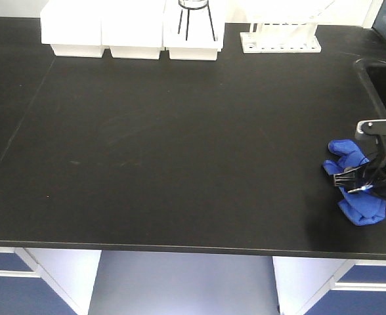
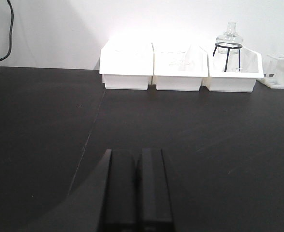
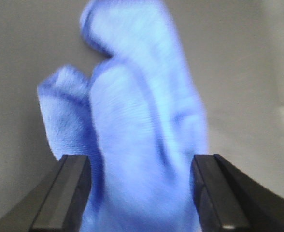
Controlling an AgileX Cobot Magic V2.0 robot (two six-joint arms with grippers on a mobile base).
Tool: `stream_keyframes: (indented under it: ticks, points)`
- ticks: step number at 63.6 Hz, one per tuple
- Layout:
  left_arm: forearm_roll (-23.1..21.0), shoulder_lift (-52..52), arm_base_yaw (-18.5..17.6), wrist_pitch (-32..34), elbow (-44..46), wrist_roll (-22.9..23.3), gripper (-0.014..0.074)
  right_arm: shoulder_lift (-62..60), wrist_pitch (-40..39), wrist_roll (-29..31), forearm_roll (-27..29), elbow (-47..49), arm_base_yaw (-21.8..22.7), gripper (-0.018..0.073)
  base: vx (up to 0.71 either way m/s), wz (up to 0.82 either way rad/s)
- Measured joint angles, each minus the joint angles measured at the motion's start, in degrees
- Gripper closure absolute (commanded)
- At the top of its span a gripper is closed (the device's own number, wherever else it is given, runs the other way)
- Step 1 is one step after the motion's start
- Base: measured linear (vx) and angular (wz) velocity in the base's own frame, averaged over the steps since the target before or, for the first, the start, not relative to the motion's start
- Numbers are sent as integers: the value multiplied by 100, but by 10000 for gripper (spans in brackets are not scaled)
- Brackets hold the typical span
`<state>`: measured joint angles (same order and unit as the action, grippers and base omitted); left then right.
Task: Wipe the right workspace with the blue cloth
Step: 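Grasp the blue cloth with the right gripper and lift it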
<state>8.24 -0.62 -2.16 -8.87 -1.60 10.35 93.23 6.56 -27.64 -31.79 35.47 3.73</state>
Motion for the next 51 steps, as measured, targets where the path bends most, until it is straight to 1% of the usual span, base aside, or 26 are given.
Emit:
stream_keyframes:
  ticks: [7,16,21,27,38,51]
  points:
    - [0,0,0,0,0,0,602,230,-179,-6,-12,19,0,245,0,0]
    - [0,0,0,0,0,0,602,305,-327,-6,-12,54,0,475,0,0]
    - [0,0,0,0,0,0,602,206,-280,-6,-12,54,0,575,0,0]
    - [0,0,0,0,0,0,602,-142,-160,-6,-12,48,0,570,0,0]
    - [0,0,0,0,0,0,602,-1354,171,-6,-7,48,0,568,0,0]
    - [0,0,0,0,0,0,602,-2946,1193,-6,294,43,0,567,0,0]
